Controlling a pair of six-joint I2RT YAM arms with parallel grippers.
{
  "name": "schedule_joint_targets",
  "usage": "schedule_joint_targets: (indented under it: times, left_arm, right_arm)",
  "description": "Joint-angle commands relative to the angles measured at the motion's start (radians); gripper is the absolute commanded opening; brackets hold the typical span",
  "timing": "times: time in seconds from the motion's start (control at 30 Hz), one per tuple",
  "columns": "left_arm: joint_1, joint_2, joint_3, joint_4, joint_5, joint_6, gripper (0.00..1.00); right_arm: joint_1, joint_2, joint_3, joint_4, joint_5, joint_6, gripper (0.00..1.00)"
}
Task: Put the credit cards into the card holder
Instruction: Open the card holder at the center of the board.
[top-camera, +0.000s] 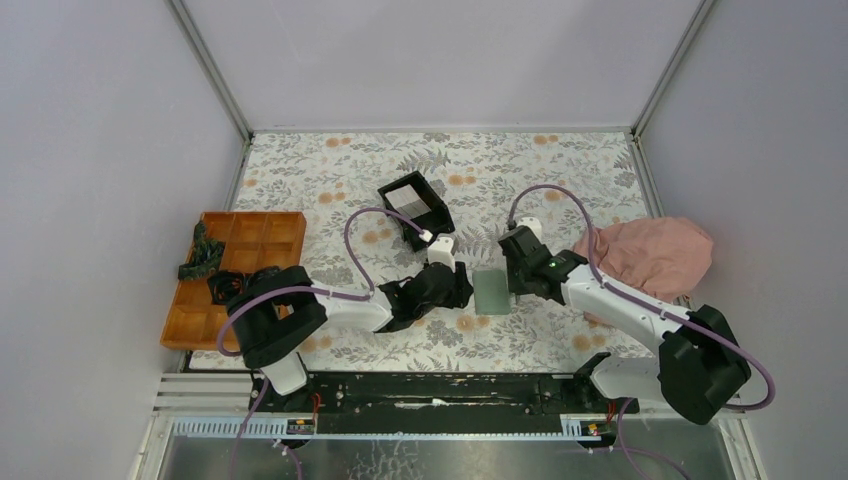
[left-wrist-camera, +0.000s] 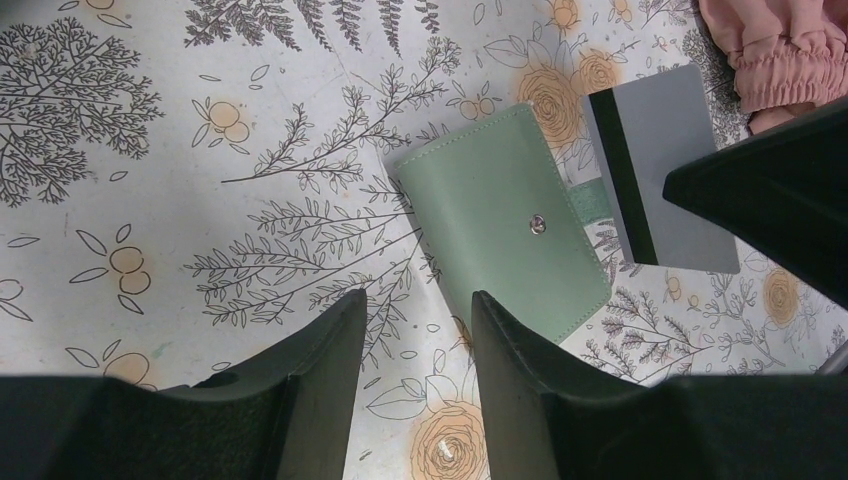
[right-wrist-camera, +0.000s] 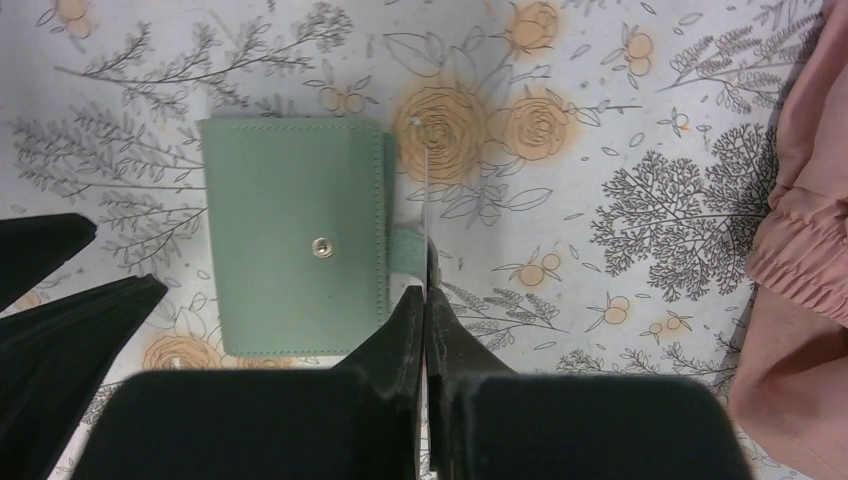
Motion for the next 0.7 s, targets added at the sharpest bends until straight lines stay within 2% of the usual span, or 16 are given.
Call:
schedule_joint_targets:
  times: [0.0,0.37,0.67]
  left_arm:
    - [-0.008,0.010,0.019,-0.008,-0.028,0.019,0.50]
    - [-0.010,0.017,0.020,-0.015,-0.030,0.022,0.49]
    - [-0.010,0.023,0.020,-0.017,-0.027,0.025,0.48]
  right_arm:
    - [-0.087,-0.058,-0.046,0.073,-0.081,0.004,0.00]
    - [-0.240,-0.095,-0.163,0.240,-0.357,0.032,0.00]
    - [-0.320,-0.130,-0.194,0.281,-0.468,0.051,0.00]
